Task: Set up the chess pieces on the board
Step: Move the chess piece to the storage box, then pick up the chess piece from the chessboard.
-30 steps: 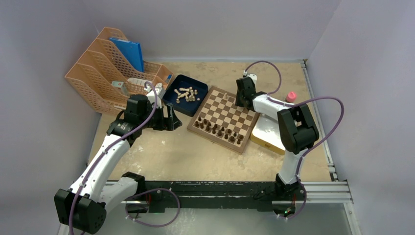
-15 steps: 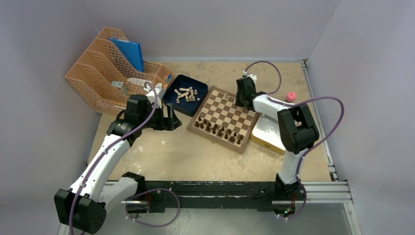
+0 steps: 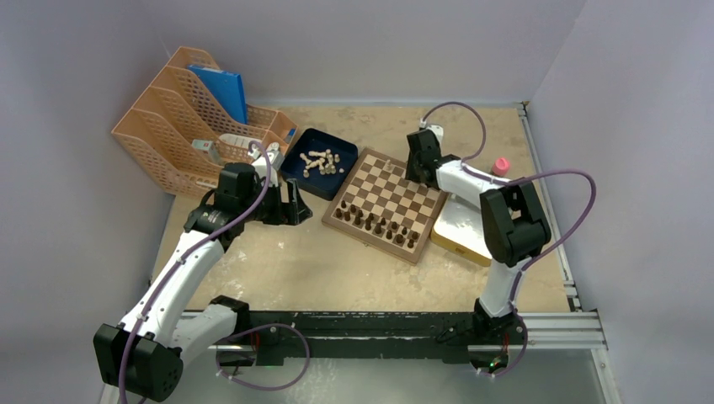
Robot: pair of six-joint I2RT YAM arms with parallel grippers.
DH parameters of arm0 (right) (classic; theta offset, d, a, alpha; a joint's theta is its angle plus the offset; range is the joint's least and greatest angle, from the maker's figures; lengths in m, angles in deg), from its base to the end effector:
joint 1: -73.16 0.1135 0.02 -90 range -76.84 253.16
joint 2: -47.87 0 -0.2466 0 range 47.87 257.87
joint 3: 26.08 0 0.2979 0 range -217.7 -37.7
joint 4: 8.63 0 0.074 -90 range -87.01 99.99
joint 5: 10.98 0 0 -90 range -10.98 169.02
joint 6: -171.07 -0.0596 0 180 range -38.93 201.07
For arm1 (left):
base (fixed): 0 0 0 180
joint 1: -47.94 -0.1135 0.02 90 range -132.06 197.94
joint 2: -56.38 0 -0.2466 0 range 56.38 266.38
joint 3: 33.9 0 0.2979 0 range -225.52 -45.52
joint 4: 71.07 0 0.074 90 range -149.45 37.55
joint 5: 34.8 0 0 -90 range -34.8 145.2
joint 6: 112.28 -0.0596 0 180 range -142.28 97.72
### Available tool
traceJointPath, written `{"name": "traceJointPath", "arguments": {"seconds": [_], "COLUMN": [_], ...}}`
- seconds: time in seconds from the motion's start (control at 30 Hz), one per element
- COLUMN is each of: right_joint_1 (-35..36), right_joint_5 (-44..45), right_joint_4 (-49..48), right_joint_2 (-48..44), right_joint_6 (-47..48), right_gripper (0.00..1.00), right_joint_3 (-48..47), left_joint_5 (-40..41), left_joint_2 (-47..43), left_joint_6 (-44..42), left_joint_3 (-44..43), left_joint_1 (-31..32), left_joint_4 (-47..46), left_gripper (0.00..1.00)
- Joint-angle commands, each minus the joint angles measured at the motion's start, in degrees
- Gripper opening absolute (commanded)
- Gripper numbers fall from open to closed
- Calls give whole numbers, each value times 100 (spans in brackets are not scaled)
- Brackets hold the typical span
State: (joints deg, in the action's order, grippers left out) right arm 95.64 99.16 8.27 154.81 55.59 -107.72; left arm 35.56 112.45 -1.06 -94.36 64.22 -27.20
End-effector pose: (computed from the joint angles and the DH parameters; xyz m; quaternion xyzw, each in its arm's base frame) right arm 0.4305 0.1559 0.1348 0.0944 0.8980 0.0161 0.4294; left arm 0.2630 -0.0977 0.2582 0.0343 0.8934 -0.2812 0.3486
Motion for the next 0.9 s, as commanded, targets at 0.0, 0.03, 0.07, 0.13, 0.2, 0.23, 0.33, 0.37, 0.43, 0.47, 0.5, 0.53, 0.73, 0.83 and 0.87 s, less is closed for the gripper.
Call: {"name": "traceJointPath", "arguments": {"seconds": [0.0, 0.03, 0.07, 0.13, 0.2, 0.23, 0.33, 0.37, 0.43, 0.47, 0.5, 0.53, 0.73, 0.83, 0.87], "right_joint_1": [35, 56, 91, 132, 173, 211, 355, 414, 561, 648, 731, 804, 1265, 1464, 1526], "right_joint_5": [290, 384, 501, 631, 626, 574, 79, -68, -290, -468, -611, -703, -695, -698, -662], "right_joint_4": [308, 391, 489, 625, 726, 732, 420, 295, 54, -106, -217, -255, -346, -302, -257], "right_joint_2": [-529, -600, -677, -854, -1045, -1146, -1441, -1515, -1576, -1557, -1501, -1410, -542, 23, 220], "right_joint_6": [-16, -19, -13, -10, -14, 9, 265, 281, 227, 224, 239, 244, 329, 355, 359], "right_gripper": [43, 44, 46, 49, 51, 51, 49, 48, 46, 45, 44, 43, 41, 40, 40], "right_joint_3": [-372, -399, -425, -463, -545, -588, -645, -644, -654, -672, -735, -868, -1821, -2274, -2442], "left_joint_5": [-10, -25, -38, -56, -77, -80, -157, -158, -77, -27, 25, 70, 386, 628, 700], "left_joint_2": [-17, -12, -9, -9, -18, -35, -111, -152, -245, -295, -346, -383, -748, -1000, -1088], "left_joint_6": [-141, -143, -137, -120, -117, -117, -159, -161, -125, -104, -88, -83, -48, -40, -38], "left_joint_3": [-72, -81, -89, -111, -142, -155, -187, -187, -174, -158, -151, -138, -127, -112, -113], "left_joint_1": [43, 43, 43, 43, 47, 43, 50, 51, 60, 60, 60, 60, 60, 60, 60], "left_joint_4": [-123, -127, -123, -124, -123, -114, -97, -89, -87, -92, -102, -111, -154, -175, -175], "left_gripper": [78, 78, 78, 78, 78, 78, 81, 81, 82, 82, 82, 82, 82, 81, 81]}}
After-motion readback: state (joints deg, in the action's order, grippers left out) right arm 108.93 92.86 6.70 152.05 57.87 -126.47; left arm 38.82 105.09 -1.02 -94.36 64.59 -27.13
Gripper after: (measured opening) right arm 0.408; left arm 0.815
